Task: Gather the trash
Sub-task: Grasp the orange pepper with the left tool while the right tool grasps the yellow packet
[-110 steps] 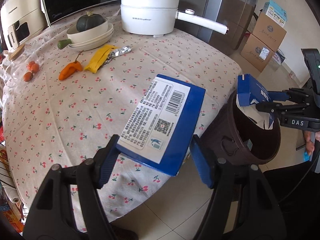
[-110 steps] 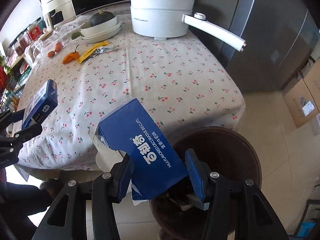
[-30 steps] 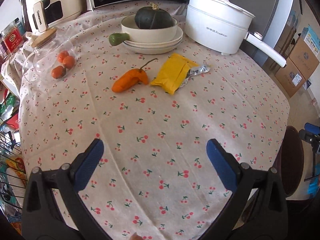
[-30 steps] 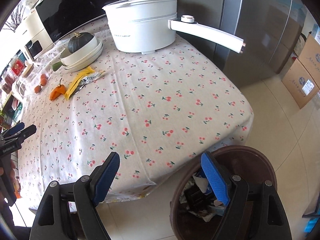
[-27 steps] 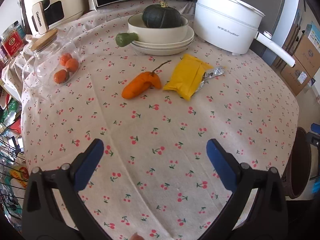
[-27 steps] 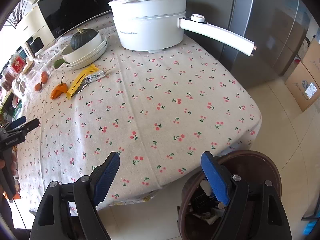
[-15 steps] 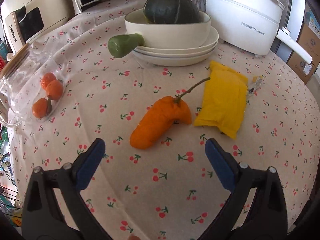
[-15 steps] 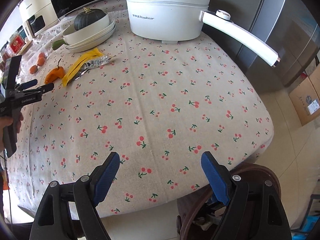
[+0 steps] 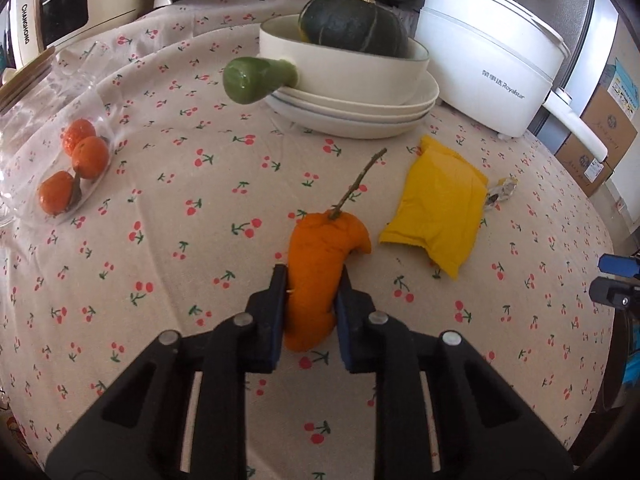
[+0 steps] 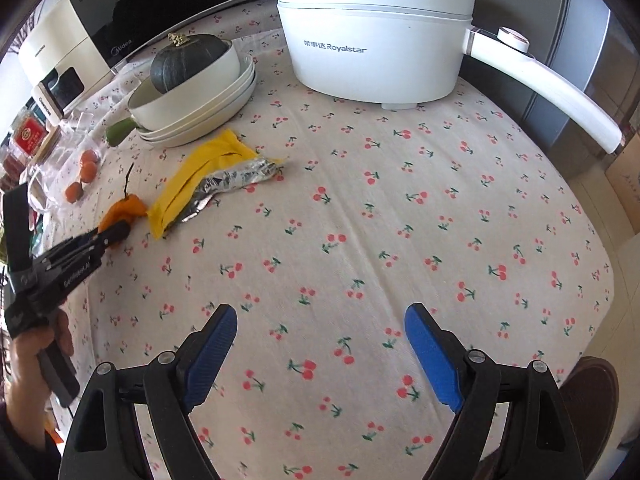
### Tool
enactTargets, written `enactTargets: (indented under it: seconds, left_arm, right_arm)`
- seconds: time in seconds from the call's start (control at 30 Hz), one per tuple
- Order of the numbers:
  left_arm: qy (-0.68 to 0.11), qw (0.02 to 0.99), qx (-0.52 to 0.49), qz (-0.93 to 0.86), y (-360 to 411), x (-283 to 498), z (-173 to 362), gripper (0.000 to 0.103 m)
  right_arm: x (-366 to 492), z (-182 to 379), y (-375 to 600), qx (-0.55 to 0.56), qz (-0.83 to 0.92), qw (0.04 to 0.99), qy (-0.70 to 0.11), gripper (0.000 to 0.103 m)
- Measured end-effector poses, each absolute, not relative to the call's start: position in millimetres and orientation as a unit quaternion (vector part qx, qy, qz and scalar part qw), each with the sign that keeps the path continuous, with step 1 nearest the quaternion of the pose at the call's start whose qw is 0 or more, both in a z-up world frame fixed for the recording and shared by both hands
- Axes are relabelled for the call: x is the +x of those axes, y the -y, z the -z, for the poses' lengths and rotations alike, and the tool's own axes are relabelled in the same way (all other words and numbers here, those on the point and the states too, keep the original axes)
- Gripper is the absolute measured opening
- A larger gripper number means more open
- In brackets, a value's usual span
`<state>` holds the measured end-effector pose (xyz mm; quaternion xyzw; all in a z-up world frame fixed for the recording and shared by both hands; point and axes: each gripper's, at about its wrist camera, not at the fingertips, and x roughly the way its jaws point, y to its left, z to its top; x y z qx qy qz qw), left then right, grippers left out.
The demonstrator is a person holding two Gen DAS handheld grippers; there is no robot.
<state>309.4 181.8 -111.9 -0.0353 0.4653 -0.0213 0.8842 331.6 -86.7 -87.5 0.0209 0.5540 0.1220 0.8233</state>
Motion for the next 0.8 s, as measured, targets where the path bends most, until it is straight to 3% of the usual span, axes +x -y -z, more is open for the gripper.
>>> enactTargets:
  seconds: [0.57,0.8]
  left_arm:
    - [-0.456,0.884,-0.094,-0.045,-253.1,237.6,114.0,0.021]
    - [-0.459,0.882,-0.093,-0.045,-252.8,237.2,116.8,0.021]
  right_arm:
    - [390.9,115.9,-33.7,0.123,-0.064,0.849,-0.511,0.091]
    - [400.0,125.7,-73.8,0.033,-0.008,0.873,-0.487,0.099]
